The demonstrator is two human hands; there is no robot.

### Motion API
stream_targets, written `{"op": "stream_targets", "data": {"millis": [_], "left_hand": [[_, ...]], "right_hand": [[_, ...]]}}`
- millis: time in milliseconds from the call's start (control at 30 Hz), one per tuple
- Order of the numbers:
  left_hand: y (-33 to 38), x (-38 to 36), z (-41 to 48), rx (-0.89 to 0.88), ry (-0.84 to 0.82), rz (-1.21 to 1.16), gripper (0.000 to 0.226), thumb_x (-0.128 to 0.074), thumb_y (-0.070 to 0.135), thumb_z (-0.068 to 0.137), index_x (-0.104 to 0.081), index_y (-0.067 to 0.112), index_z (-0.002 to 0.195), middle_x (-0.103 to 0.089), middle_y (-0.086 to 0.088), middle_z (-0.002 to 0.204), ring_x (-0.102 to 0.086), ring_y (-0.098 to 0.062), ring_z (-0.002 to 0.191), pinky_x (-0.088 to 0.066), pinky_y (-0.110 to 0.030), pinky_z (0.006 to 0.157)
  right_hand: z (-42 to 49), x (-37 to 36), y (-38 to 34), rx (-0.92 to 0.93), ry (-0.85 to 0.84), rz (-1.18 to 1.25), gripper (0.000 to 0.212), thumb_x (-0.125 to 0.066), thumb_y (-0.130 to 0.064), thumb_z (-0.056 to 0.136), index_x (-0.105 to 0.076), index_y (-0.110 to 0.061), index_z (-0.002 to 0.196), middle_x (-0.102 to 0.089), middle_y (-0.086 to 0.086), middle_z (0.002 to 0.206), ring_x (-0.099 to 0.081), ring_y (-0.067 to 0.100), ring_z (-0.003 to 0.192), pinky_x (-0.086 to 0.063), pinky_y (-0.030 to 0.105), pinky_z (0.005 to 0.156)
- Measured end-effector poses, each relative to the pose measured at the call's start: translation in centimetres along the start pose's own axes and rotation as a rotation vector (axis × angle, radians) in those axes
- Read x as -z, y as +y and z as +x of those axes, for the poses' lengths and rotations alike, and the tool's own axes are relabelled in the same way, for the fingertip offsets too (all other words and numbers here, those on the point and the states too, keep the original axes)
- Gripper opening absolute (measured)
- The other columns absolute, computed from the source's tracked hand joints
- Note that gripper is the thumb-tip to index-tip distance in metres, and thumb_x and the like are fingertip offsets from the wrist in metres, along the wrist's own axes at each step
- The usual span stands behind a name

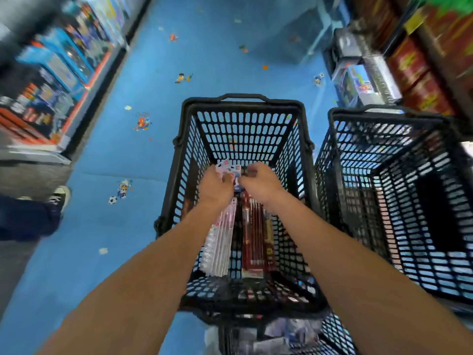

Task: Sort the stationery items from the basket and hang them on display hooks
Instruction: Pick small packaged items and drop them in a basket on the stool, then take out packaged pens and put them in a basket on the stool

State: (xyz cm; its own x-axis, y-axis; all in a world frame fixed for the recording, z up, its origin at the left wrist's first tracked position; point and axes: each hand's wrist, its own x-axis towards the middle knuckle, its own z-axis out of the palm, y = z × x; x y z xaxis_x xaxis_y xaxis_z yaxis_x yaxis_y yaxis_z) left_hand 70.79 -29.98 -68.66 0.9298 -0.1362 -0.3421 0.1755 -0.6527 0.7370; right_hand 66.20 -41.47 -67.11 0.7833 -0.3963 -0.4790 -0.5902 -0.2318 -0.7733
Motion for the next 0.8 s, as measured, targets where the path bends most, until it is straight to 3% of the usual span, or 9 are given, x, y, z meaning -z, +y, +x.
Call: {"op": "stream_targets", "data": {"millis": [100,233,367,433,500,567,633,733,800], "left_hand": [[1.4,2.3,-5.4,-0.048,0.035,0.016,0.031,-0.056,0.020,0.103,-0.053,0.007,0.131,-0.065,-0.013,0.124,-0.063,-0.023,0.093,-0.050,-0.031,0.076],[3.5,5.1,-13.7,-0.104,0.062,-0.054,0.045,-0.058,0.020,0.100,-0.047,0.010,0.143,-0.060,-0.003,0.119,-0.062,-0.030,0.108,-0.054,-0.046,0.097],[5.6,6.3,-21.9,-0.173,-0.002,-0.015,0.034,-0.056,0.018,0.100,-0.045,0.016,0.132,-0.063,0.001,0.102,-0.064,-0.021,0.092,-0.054,-0.035,0.078],[6.4,6.2,-25.3,-0.203,-0.097,0.046,0.039,-0.062,0.016,0.098,-0.053,0.008,0.136,-0.069,-0.011,0.115,-0.070,-0.028,0.102,-0.058,-0.043,0.089],[7.4,5.5,-28.4,-0.269,-0.205,0.227,0.033,-0.065,0.018,0.096,-0.063,0.009,0.128,-0.071,-0.011,0.115,-0.070,-0.027,0.103,-0.057,-0.042,0.093],[8.0,4.0,-31.0,-0.337,-0.336,0.451,0.015,-0.064,0.024,0.096,-0.072,0.015,0.106,-0.071,-0.001,0.097,-0.066,-0.022,0.092,-0.052,-0.032,0.083],[8.0,1.6,-32.7,-0.368,-0.538,0.600,0.024,-0.060,0.024,0.098,-0.069,0.018,0.076,-0.065,0.008,0.069,-0.062,-0.021,0.074,-0.049,-0.031,0.072],[5.0,-3.0,-33.4,-0.302,-0.823,0.679,0.037,-0.059,0.023,0.101,-0.065,0.008,0.068,-0.062,0.007,0.055,-0.059,-0.012,0.055,-0.048,-0.025,0.059],[1.1,-6.7,-33.2,-0.289,-0.918,0.734,0.039,-0.060,0.026,0.101,-0.061,0.011,0.065,-0.059,0.002,0.056,-0.057,-0.014,0.055,-0.048,-0.023,0.060]], "right_hand": [[-5.7,2.1,-0.5,0.129,0.005,0.015,0.058,-0.073,-0.028,0.093,-0.049,-0.012,0.143,-0.058,0.006,0.135,-0.057,0.025,0.122,-0.049,0.045,0.107],[-14.5,5.5,-0.7,0.300,0.039,0.015,0.060,-0.076,-0.032,0.092,-0.051,-0.013,0.143,-0.061,0.003,0.129,-0.060,0.021,0.117,-0.053,0.041,0.102],[-23.0,9.0,0.7,0.438,0.013,-0.031,0.046,-0.077,-0.033,0.091,-0.056,-0.019,0.130,-0.063,-0.006,0.104,-0.065,0.017,0.096,-0.058,0.031,0.082],[-26.2,10.5,2.4,0.505,0.024,-0.050,0.032,-0.078,-0.030,0.090,-0.059,-0.024,0.115,-0.067,-0.003,0.097,-0.066,0.014,0.086,-0.057,0.031,0.079],[-28.5,11.7,4.9,0.558,0.059,-0.099,0.024,-0.074,-0.026,0.092,-0.059,-0.026,0.110,-0.067,-0.005,0.088,-0.064,0.010,0.075,-0.055,0.031,0.073],[-30.2,12.5,8.4,0.574,0.128,-0.140,0.021,-0.068,-0.021,0.094,-0.061,-0.021,0.113,-0.065,-0.009,0.082,-0.060,0.009,0.069,-0.053,0.032,0.068],[-31.2,12.9,12.5,0.555,0.206,-0.152,0.019,-0.065,-0.020,0.095,-0.061,-0.018,0.114,-0.063,-0.009,0.079,-0.058,0.008,0.065,-0.049,0.030,0.064],[-32.1,12.1,19.1,0.448,0.273,-0.161,0.015,-0.065,-0.019,0.095,-0.062,-0.017,0.110,-0.064,-0.007,0.077,-0.056,0.006,0.064,-0.050,0.031,0.064],[-32.2,10.7,23.8,0.360,0.261,-0.126,0.016,-0.065,-0.015,0.094,-0.064,-0.015,0.110,-0.062,-0.011,0.075,-0.057,0.007,0.067,-0.050,0.032,0.068]]}}
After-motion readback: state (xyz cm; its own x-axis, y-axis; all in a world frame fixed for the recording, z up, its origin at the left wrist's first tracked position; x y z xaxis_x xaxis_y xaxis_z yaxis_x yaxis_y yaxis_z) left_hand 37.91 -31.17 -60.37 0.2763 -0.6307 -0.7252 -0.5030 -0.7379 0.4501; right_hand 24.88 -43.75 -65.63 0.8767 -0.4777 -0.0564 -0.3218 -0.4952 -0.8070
